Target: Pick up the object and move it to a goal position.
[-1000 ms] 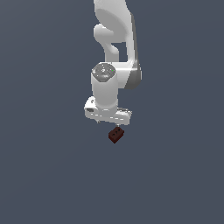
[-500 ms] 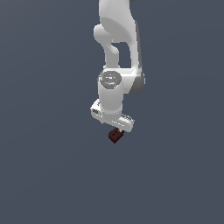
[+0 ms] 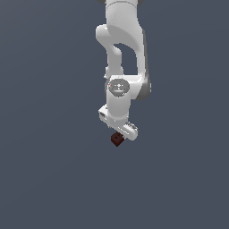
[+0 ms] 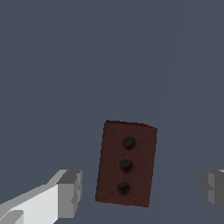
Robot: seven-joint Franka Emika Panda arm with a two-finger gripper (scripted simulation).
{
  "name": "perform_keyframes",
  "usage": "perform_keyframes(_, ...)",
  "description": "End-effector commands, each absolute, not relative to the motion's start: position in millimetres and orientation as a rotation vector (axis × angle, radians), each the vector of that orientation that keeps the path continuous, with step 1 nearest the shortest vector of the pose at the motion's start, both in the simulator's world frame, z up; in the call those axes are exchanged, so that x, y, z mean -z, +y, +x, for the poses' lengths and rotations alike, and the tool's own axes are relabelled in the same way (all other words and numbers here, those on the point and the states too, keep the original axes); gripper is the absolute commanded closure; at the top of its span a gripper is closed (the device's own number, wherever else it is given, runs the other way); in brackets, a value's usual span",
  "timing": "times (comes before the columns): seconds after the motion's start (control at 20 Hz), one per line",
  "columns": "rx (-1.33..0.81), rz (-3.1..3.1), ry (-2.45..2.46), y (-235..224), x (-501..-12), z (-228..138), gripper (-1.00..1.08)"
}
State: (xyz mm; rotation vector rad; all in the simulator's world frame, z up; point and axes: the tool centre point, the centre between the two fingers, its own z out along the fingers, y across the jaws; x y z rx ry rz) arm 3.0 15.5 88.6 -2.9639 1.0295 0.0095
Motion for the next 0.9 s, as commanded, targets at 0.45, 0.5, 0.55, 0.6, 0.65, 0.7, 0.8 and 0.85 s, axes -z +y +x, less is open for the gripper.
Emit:
perform_keyframes(0.45, 0.0, -2.905, 1.196, 23, -77, 4, -0.92)
perform_keyframes(0.5, 0.0, -2.904, 1.199, 23, -77, 4, -0.92)
perform_keyframes(0.55, 0.0, -2.903, 1.2, 23, -77, 4, -0.92)
perform_keyframes(0.6, -0.001, -2.906, 1.194, 23, -77, 3, -0.92)
perform_keyframes(0.65, -0.001, -2.906, 1.194, 23, -77, 3, -0.92)
perform_keyframes(0.7, -0.001, -2.906, 1.194, 24, -76, 3, -0.92)
perform_keyframes(0.8, -0.001, -2.905, 1.195, 23, -71, 3, -0.92)
perform_keyframes(0.85, -0.001, -2.905, 1.195, 24, -68, 3, -0.92)
